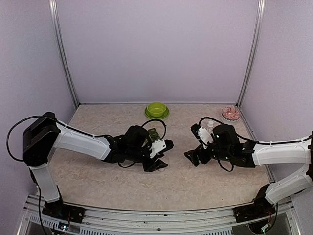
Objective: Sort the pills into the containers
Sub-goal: Close the pill bottle at the center of the board.
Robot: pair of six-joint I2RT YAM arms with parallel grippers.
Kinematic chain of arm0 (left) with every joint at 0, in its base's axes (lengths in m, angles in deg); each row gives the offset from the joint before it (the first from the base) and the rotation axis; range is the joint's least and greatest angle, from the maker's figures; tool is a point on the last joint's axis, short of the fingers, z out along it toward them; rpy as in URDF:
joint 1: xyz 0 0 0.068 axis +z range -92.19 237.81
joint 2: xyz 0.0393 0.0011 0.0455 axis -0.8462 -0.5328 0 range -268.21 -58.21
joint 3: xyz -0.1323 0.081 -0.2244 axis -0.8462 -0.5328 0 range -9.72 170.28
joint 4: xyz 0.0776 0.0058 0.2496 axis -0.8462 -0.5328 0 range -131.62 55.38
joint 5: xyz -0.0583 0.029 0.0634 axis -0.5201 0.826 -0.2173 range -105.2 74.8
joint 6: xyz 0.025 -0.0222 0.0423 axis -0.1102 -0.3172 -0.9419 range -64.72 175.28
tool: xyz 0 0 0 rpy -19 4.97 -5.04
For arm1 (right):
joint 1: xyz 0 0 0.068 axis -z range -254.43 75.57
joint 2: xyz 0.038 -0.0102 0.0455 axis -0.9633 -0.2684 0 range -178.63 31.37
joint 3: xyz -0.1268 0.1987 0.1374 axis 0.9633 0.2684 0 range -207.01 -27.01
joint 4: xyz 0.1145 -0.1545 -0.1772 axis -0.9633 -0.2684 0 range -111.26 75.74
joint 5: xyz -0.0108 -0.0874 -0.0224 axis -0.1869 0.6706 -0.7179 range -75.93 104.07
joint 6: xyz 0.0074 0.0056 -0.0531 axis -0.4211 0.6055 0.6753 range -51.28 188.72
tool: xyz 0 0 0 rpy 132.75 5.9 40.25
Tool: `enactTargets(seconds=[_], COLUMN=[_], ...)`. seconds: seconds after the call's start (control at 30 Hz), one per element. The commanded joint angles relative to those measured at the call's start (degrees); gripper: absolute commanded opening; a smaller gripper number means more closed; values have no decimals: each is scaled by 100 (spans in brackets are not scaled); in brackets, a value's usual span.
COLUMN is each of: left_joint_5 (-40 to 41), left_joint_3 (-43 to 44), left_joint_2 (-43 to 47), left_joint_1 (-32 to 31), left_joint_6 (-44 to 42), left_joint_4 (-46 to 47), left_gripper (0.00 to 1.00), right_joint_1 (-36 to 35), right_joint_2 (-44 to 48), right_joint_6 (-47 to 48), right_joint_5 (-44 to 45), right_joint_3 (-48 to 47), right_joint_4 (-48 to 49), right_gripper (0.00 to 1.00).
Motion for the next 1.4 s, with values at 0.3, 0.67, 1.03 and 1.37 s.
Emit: enactTargets(seconds=[0.3, 0.67, 1.03, 1.37], left_joint_5=[-219, -147, -43, 6], left_joint_3=[271, 297, 328, 324], left_joint_2=[-306, -358, -377, -411], left_joint_1=[31, 58, 49, 58], left_joint_6=[-64, -54, -49, -39], left_joint_4=[-295, -321, -404, -426], left_gripper=[38, 29, 26, 25], right_joint_1=[109, 120, 131, 129], right_joint_2=[-63, -152, -143, -178], right_joint_6=[-8, -9, 17, 28], right_joint_5=[48, 11, 12, 4], right_joint_3=[95, 81, 55, 49], right_joint_4=[238, 268, 261, 268], right_gripper=[100, 100, 100, 100])
